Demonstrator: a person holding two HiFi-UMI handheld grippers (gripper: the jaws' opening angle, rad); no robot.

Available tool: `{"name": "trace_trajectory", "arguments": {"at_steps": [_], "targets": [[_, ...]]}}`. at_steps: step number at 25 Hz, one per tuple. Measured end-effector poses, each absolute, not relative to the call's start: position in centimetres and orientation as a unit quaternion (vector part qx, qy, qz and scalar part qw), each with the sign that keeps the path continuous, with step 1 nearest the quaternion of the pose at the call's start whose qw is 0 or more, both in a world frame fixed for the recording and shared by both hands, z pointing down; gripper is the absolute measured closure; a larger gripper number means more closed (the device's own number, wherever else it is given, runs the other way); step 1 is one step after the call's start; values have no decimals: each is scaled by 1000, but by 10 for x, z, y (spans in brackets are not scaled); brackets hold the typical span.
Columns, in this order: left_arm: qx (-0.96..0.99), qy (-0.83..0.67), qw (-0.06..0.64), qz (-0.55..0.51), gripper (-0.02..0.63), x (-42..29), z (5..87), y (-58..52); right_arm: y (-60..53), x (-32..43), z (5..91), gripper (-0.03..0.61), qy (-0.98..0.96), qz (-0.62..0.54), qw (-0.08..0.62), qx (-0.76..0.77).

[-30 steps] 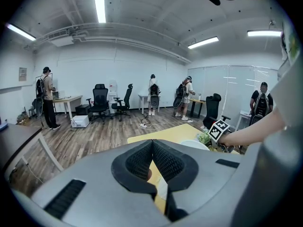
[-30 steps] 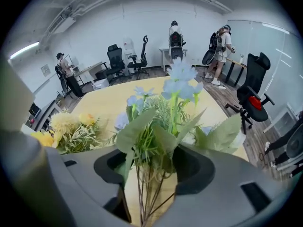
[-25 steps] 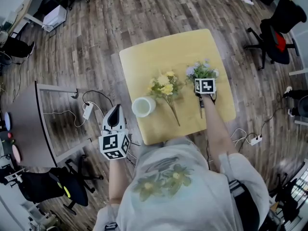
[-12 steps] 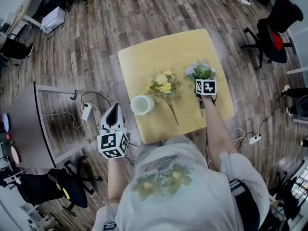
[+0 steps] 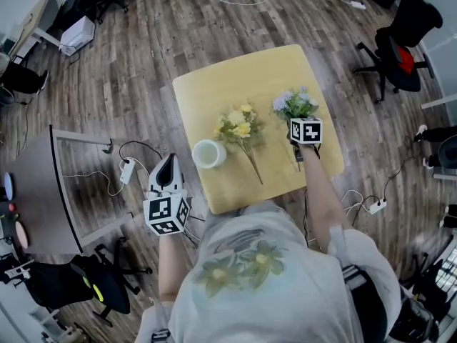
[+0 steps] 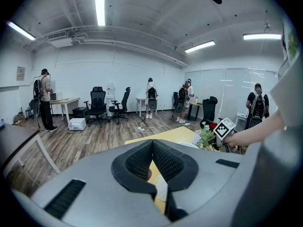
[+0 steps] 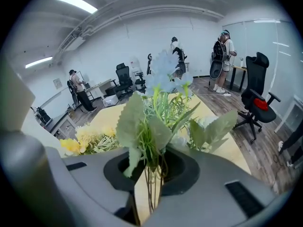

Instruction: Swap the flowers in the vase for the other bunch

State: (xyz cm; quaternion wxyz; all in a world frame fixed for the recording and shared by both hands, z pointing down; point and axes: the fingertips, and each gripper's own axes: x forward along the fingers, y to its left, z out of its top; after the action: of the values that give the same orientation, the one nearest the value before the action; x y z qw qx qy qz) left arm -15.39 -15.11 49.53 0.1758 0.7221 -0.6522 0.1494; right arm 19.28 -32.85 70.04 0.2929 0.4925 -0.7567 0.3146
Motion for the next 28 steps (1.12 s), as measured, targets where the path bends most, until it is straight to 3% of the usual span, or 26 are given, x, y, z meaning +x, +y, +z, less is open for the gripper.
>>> {"name": "trace_trajectory", "arguments": {"at_steps": [28], "targets": [[735,-648,156,124,597,-158,473,-131,-324,172,526,489,-833,184,153,498]]}}
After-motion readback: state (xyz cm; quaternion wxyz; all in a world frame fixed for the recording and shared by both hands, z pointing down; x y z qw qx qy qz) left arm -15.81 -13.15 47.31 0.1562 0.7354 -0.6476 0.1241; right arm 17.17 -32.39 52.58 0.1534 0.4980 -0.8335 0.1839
